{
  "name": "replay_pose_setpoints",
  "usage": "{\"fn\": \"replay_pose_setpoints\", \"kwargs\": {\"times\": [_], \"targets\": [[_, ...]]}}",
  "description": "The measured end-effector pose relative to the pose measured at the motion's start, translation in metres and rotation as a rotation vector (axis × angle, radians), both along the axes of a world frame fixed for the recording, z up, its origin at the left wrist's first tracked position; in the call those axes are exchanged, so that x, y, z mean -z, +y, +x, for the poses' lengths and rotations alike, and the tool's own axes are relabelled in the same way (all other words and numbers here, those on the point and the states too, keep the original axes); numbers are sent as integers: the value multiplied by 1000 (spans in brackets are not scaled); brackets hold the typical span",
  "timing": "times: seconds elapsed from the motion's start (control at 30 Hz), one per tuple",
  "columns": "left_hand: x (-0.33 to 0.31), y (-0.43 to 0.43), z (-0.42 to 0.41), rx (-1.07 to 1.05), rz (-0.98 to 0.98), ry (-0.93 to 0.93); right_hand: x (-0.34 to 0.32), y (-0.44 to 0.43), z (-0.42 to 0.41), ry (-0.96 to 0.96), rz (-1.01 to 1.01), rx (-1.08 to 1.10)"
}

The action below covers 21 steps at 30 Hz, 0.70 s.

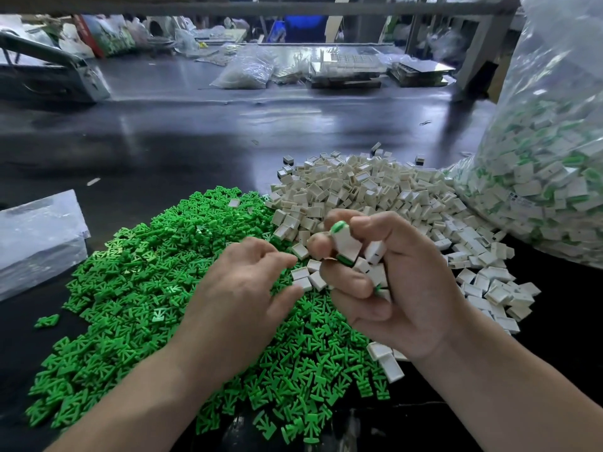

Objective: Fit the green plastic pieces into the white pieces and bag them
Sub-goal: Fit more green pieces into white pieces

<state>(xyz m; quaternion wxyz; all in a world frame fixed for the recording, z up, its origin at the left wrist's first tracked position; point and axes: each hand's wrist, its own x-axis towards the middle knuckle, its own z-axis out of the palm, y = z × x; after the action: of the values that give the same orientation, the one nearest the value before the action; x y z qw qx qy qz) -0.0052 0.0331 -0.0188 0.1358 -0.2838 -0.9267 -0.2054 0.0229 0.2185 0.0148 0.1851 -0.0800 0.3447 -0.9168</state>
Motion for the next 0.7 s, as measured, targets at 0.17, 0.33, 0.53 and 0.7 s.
{"fn": "replay_pose_setpoints", "kwargs": {"times": [0.17, 0.33, 0.53, 0.7], "targets": [[0, 3, -3, 56, -111, 72, 1, 3, -3, -88, 11, 23], [-1, 1, -3, 113, -114, 76, 2, 5, -5, -173, 42, 78], [-2, 3, -3, 223, -208, 101, 3, 3, -6, -236, 86, 125], [-2, 1, -3, 207, -210, 118, 4, 4, -6, -247, 124, 118]]}}
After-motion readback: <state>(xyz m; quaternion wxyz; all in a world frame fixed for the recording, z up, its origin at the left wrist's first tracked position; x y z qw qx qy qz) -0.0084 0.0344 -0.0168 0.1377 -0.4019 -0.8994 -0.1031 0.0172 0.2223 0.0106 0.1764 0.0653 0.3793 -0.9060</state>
